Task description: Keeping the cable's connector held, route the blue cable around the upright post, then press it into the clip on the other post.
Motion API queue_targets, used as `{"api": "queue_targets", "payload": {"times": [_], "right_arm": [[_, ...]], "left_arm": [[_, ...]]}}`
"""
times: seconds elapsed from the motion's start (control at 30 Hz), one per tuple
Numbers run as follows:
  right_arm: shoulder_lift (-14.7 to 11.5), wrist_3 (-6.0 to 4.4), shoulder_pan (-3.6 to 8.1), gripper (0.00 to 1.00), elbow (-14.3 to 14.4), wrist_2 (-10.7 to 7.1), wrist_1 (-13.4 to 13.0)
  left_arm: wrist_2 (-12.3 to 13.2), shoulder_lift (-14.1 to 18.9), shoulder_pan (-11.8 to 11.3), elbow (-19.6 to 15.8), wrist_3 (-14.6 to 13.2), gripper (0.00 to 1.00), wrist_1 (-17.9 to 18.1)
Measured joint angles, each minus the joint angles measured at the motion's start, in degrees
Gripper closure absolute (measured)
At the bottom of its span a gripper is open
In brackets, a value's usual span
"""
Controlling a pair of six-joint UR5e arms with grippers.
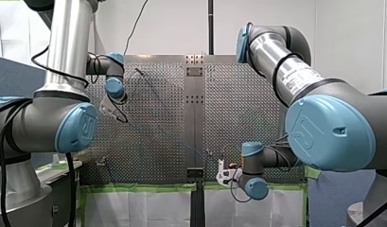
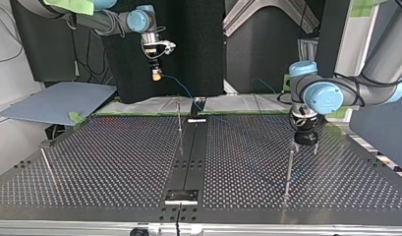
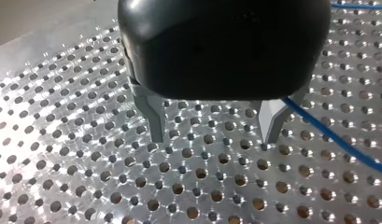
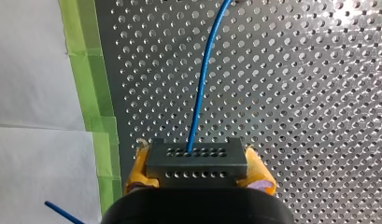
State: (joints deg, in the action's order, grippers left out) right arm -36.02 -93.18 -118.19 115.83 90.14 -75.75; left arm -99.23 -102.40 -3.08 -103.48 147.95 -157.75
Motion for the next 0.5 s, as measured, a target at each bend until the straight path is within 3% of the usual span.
{"api": "queue_targets", "payload": {"times": [0.23,0.5], "right_arm": [[0.02,0.00,0.00,1.00,0.01,-0.04,-0.02],[0.05,0.00,-0.03,1.00,0.02,-0.05,-0.02]], "left_arm": [[2.19,2.30,0.54,-2.56,-1.26,0.00,1.17],[5.42,2.86,1.06,-3.11,-1.69,0.00,0.95]]}}
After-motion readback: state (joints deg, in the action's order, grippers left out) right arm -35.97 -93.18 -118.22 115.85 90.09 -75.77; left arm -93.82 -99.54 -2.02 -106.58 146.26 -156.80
